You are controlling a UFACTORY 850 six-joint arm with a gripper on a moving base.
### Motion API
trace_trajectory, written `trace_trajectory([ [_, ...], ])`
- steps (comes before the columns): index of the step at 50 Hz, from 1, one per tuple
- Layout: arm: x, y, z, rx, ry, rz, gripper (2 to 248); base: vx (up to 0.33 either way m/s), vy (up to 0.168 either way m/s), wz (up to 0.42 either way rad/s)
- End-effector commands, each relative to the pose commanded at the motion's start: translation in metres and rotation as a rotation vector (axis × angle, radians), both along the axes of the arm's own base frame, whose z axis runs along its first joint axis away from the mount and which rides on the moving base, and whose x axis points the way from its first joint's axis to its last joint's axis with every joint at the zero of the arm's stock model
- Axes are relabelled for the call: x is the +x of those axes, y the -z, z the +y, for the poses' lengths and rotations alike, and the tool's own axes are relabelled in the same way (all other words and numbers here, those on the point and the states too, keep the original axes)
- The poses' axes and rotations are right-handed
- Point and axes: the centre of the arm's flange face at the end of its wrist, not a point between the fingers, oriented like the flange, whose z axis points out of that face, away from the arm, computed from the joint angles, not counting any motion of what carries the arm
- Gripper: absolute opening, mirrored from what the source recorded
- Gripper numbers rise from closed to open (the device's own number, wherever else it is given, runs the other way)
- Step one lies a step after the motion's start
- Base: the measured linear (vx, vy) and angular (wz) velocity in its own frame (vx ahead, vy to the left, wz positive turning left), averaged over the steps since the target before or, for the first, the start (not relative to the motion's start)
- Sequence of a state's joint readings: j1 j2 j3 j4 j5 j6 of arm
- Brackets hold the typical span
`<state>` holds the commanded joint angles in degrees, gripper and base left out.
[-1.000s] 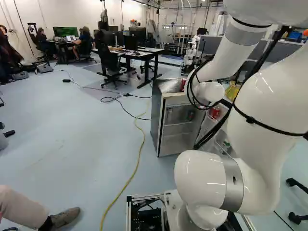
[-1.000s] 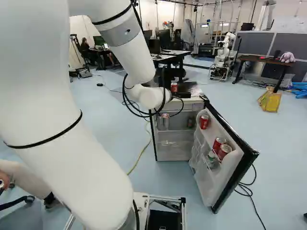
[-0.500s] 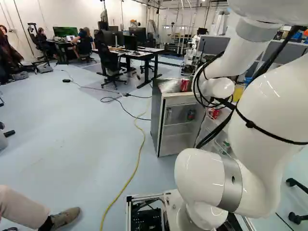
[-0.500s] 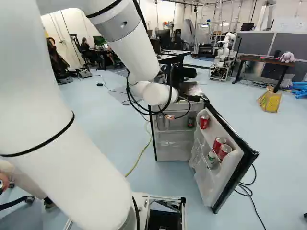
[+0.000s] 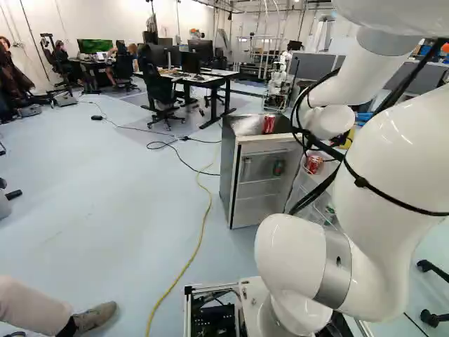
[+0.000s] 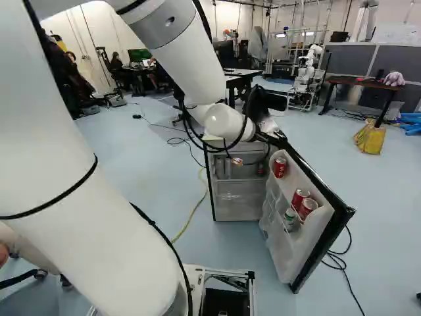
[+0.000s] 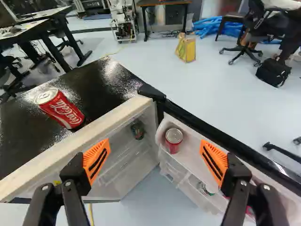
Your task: Grab a drink from the fridge
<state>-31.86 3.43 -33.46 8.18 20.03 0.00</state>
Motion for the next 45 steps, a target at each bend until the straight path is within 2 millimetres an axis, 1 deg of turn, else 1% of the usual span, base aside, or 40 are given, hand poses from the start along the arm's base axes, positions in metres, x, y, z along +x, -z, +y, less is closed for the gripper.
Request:
trace_trajectory([
  [21,-0.012,-0.013,-0.027,0.087,0.101,0.034,247,0.0,0.0,0.0],
  [45,-0.016,-0.015,-0.067,0.094,0.178,0.033,247,0.0,0.0,0.0],
])
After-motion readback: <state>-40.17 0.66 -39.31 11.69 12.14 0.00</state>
